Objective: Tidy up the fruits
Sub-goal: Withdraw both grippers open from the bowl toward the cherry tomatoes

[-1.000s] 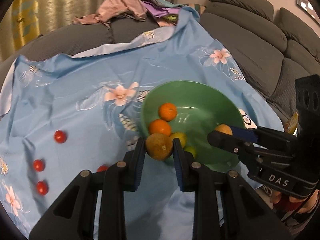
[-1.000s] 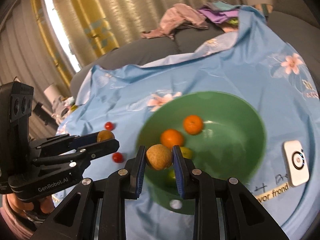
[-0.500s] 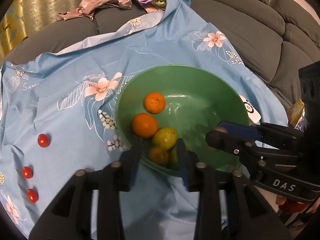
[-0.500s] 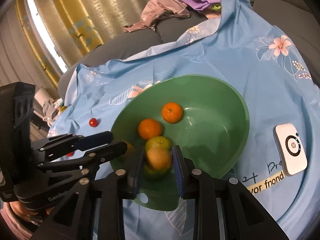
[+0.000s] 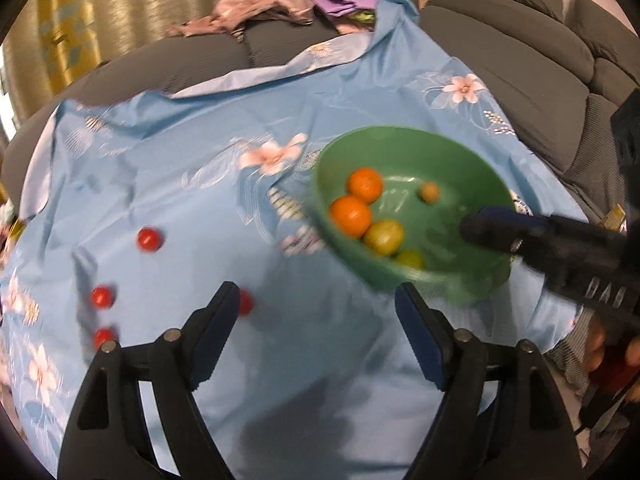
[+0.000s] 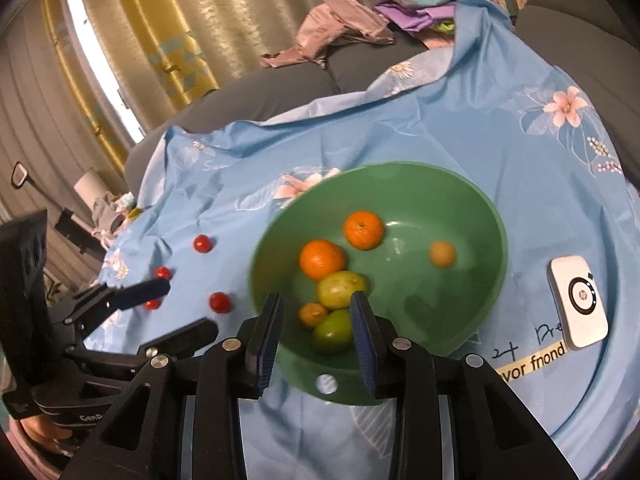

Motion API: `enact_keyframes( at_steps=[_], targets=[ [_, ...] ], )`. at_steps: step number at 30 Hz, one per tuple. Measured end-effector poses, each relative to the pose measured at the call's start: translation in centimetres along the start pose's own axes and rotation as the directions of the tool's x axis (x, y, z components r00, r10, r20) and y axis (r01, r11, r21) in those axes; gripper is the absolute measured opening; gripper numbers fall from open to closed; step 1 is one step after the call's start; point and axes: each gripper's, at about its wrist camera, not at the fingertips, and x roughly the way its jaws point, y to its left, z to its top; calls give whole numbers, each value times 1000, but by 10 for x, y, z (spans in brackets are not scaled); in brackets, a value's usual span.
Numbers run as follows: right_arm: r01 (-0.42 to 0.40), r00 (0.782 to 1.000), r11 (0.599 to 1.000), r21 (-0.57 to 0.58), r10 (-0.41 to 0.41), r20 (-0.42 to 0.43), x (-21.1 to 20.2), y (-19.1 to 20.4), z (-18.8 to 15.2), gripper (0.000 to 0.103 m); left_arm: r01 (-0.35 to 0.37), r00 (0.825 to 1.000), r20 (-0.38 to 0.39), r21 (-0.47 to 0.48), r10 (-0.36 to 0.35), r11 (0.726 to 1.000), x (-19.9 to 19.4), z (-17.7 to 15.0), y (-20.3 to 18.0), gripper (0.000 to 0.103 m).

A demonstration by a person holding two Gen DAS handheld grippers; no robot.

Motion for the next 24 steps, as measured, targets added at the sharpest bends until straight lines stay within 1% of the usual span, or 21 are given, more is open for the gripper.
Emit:
enact_keyframes(
  at_steps=[5, 6, 7, 11, 14, 18, 24],
  targets=[
    [-41, 999, 998, -47, 41, -3, -3, 19, -2, 35, -54, 999, -5, -67, 54, 996, -21, -33, 37, 80],
    [-51, 999, 997, -61, 51, -4, -3, 24, -3, 35, -74, 997, -9, -88, 74, 993, -26, -42, 48, 80],
    [-62, 998, 995, -77, 62, -6, -4, 29, -3, 35, -96, 995, -15, -114, 95, 989, -31, -50, 59, 80],
    [-100, 995, 987, -124, 98, -28, 1, 50, -6, 35, -135, 991, -30, -216, 131, 967, -48, -77, 97, 80],
    [-128, 991, 980, -153, 121, -57, 8, 65, -10, 35, -150, 989, -30, -268, 147, 952, -59, -90, 113, 80],
    [-150, 986, 971, -188, 134, -95, 18, 82, -17, 35, -162, 987, -29, -291, 161, 943, -66, -99, 118, 80],
    [-173, 979, 959, -223, 143, -142, 34, 104, -22, 35, -188, 981, -11, -278, 192, 942, -75, -108, 118, 80]
  ],
)
